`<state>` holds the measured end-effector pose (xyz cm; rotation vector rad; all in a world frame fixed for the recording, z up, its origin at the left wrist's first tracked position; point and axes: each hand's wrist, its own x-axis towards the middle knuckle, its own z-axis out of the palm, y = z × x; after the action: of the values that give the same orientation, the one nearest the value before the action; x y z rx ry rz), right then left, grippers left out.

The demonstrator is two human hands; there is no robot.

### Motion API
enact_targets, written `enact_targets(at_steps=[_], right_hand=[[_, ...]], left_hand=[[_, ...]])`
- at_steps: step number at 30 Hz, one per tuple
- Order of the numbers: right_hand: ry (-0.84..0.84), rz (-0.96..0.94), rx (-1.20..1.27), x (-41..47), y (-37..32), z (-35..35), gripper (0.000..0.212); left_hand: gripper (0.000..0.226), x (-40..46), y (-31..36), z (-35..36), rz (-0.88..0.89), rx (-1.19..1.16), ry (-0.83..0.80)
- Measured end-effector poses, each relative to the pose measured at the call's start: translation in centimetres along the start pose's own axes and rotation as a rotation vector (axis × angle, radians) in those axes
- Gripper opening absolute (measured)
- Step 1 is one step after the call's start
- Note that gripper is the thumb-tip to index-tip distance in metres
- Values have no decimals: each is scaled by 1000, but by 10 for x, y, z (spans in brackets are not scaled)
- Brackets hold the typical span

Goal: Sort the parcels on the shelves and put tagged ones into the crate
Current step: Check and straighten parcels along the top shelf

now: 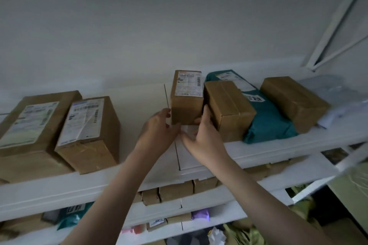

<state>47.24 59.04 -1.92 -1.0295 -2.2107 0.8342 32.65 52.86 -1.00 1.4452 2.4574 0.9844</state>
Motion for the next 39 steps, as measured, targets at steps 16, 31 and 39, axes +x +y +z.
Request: enact_targets(at_steps=[16, 31, 39], right_hand=[[-127, -111, -70, 3, 21, -24, 75], [-212, -361, -181, -58, 17, -53, 55], [-161, -402, -290, -29, -9, -49, 75]], left_hand=[[40, -30, 9, 0, 65, 45, 42], [74, -132, 4, -38, 17, 146, 59], [69, -96, 2, -40, 68, 188, 60]])
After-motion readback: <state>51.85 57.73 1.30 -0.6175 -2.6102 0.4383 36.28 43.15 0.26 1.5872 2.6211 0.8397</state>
